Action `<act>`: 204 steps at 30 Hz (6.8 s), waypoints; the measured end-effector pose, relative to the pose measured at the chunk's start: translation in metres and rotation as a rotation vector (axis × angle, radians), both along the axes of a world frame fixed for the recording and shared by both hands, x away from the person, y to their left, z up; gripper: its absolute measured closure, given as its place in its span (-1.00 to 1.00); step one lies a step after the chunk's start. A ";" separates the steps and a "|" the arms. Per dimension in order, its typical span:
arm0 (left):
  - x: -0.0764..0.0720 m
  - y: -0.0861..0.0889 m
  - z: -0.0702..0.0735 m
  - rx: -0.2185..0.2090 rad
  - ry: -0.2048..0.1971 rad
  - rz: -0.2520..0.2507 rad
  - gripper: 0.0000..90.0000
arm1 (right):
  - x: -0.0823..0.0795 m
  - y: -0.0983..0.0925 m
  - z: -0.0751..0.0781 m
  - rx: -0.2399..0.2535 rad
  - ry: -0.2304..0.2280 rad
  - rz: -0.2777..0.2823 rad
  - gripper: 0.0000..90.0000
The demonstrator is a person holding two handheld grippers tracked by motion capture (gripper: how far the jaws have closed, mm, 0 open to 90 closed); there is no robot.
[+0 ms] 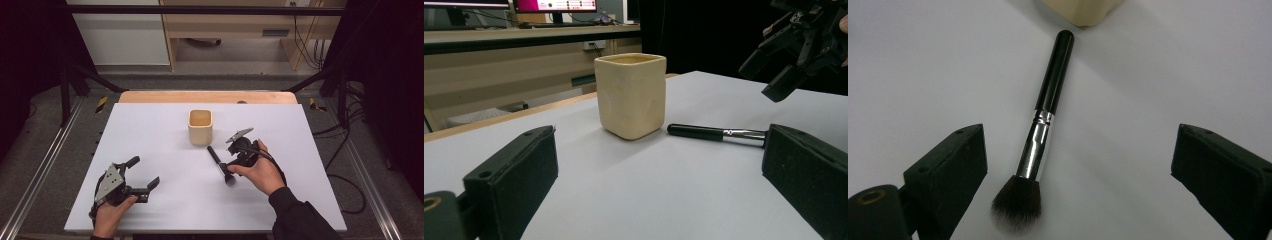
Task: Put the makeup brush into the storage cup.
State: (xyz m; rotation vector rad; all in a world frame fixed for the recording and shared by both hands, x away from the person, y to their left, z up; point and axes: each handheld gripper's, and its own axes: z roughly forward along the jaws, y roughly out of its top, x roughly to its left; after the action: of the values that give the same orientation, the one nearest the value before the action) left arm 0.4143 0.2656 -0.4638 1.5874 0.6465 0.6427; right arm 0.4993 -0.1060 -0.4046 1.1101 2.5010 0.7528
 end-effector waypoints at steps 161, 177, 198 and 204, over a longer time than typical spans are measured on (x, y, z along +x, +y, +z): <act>0.013 -0.135 0.042 0.607 -0.291 -0.138 -0.81 | 0.013 0.003 0.037 -0.223 0.203 0.308 0.59; 0.021 -0.172 0.027 0.784 -0.380 -0.172 -0.63 | 0.005 0.017 0.048 -0.219 0.228 0.366 0.59; 0.022 -0.185 0.016 0.932 -0.452 -0.181 -0.07 | 0.003 0.028 0.044 -0.220 0.254 0.399 0.59; 0.021 -0.186 0.015 0.955 -0.468 -0.192 0.19 | 0.002 0.030 0.043 -0.213 0.264 0.407 0.59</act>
State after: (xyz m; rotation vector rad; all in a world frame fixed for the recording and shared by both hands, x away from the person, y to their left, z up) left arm 0.4352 0.0793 -0.4486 2.2060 -0.2262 1.2318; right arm 0.5016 -0.0763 -0.3617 0.6706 2.9963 0.4380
